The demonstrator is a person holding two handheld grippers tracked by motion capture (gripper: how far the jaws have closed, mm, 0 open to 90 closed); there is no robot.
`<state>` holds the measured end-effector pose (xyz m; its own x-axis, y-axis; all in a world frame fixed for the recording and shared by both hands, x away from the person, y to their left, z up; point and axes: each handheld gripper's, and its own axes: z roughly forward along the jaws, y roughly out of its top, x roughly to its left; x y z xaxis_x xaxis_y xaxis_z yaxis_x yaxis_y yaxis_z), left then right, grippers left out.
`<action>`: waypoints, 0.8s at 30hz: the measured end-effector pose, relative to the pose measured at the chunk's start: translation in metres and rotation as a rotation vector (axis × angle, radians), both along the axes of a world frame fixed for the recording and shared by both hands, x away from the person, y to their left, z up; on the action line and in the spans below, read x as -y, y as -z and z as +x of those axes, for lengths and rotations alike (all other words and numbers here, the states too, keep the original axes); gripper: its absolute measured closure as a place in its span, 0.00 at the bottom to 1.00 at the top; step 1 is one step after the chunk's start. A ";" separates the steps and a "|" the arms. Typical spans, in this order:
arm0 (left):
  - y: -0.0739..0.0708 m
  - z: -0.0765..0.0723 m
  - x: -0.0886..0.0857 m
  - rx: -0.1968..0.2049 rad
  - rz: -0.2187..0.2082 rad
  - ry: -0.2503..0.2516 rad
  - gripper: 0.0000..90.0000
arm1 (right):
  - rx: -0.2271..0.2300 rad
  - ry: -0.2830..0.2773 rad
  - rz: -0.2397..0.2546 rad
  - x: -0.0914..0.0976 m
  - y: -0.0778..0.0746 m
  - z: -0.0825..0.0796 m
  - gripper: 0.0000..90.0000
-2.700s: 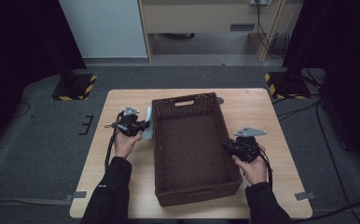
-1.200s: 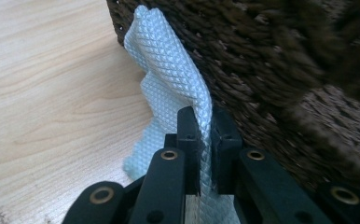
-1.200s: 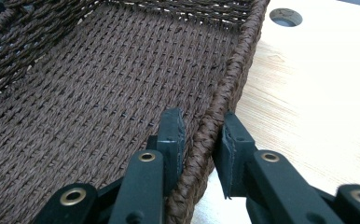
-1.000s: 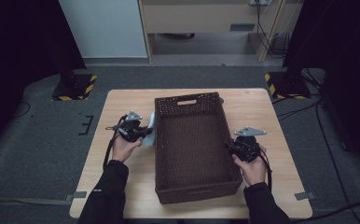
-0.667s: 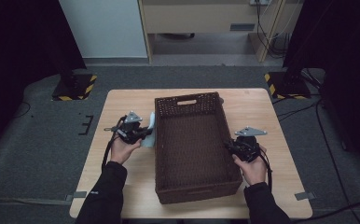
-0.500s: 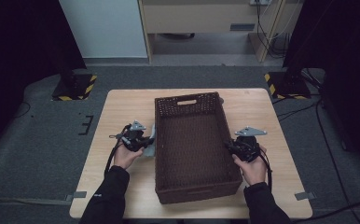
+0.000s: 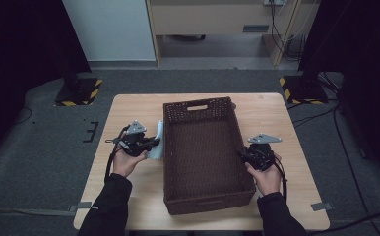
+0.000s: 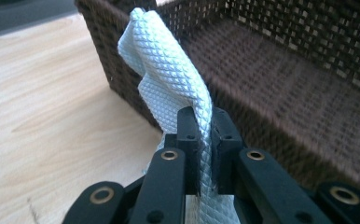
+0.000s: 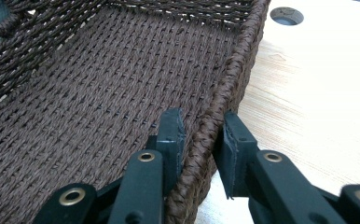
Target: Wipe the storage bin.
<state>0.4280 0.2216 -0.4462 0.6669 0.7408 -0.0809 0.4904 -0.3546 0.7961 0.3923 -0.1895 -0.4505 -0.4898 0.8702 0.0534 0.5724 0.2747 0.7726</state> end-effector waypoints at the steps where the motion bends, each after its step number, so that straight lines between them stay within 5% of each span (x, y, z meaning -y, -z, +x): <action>1: 0.003 -0.002 0.000 -0.010 -0.006 0.003 0.93 | 0.000 0.000 -0.002 0.000 0.000 0.000 0.81; 5: 0.023 -0.006 0.003 -0.058 0.054 0.016 0.93 | 0.000 0.009 -0.007 -0.001 0.000 0.000 0.81; 12: 0.049 0.004 0.011 -0.128 0.094 0.005 0.93 | 0.007 0.016 -0.010 -0.002 0.000 0.000 0.81; 14: 0.047 0.005 0.011 -0.120 0.091 0.004 0.93 | 0.007 0.011 -0.009 -0.002 0.000 0.001 0.81; 22: -0.005 -0.012 0.003 0.029 -0.074 0.020 0.93 | 0.005 0.014 0.000 -0.001 0.001 0.000 0.81; 24: -0.008 -0.015 0.004 0.043 -0.063 0.026 0.93 | 0.003 0.015 0.005 -0.001 0.001 0.000 0.80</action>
